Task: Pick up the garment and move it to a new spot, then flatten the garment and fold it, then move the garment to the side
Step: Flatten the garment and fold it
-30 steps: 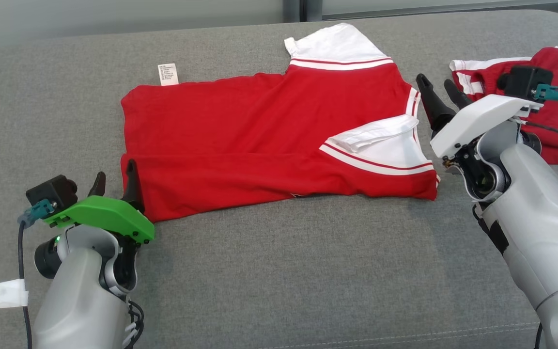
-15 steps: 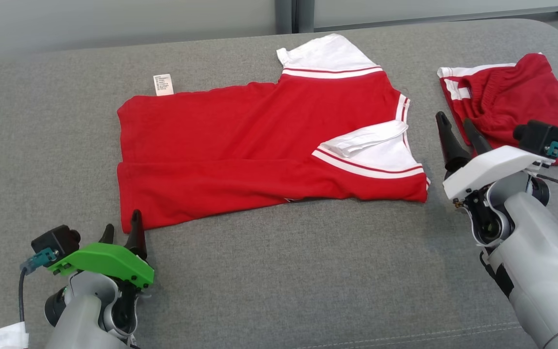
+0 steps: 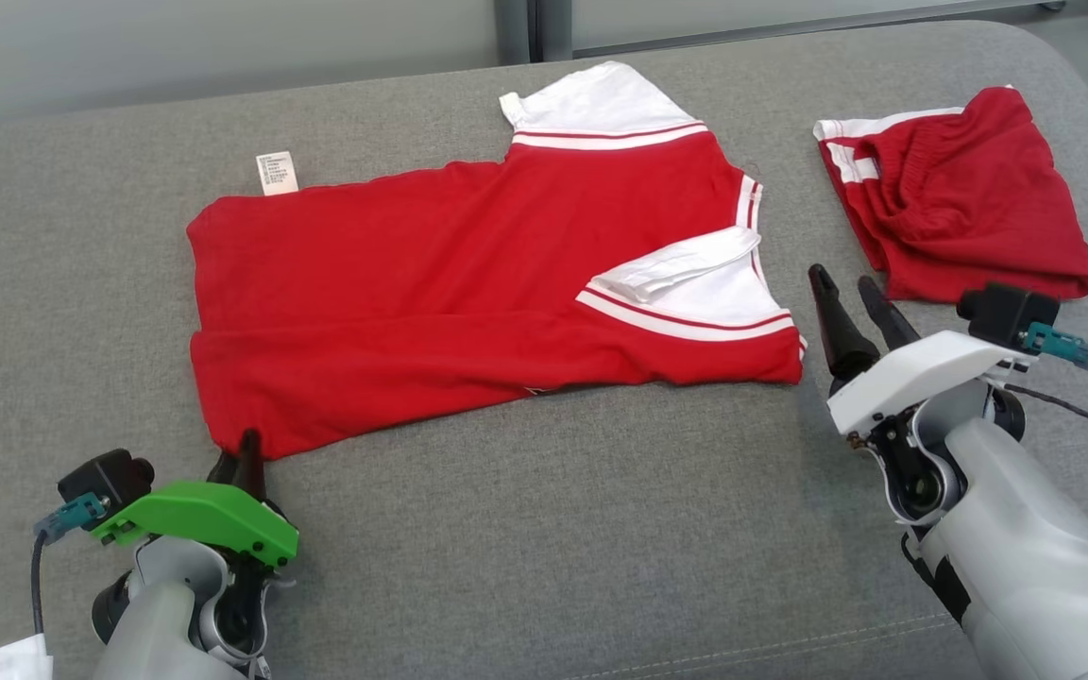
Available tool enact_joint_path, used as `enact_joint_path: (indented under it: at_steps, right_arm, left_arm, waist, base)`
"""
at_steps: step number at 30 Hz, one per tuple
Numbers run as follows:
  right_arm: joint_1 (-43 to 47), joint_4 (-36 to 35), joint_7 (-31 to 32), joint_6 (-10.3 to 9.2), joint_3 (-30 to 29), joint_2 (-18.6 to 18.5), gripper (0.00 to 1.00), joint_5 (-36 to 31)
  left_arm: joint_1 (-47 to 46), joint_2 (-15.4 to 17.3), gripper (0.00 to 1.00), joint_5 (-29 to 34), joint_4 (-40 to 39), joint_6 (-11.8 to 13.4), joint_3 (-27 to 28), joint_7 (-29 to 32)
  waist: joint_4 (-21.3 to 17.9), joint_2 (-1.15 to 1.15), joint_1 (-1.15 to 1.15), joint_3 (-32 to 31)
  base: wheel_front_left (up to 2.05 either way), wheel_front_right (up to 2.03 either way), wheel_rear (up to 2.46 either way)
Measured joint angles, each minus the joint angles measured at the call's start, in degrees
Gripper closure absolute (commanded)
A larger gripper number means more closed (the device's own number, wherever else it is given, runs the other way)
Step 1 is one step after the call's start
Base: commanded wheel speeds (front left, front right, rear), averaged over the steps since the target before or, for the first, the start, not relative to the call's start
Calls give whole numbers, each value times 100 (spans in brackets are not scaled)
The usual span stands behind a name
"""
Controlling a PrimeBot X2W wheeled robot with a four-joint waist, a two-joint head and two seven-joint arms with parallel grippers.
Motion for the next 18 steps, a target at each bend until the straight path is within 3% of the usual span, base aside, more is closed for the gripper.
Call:
enact_joint_path:
  at_steps: [1,2,3,18]
  right_arm:
    - [39,-4,-3,4,4,22,0,2]
    - [87,-3,-27,5,8,27,0,10]
    - [204,12,-40,7,20,19,0,57]
    - [629,210,-40,55,123,66,0,144]
  left_arm:
    - [-1,1,79,1,0,0,-11,0]
    - [-4,-2,79,1,-2,0,-25,-1]
    - [-6,-11,100,1,-15,0,-24,-18]
    - [-15,-38,100,-49,-506,-103,-103,-413]
  waist:
    - [-20,0,0,5]
    - [-34,0,0,10]
    - [-47,0,0,18]
    - [162,0,0,91]
  base:
    - [0,0,0]
    - [0,0,0]
    - [0,0,0]
    - [0,0,0]
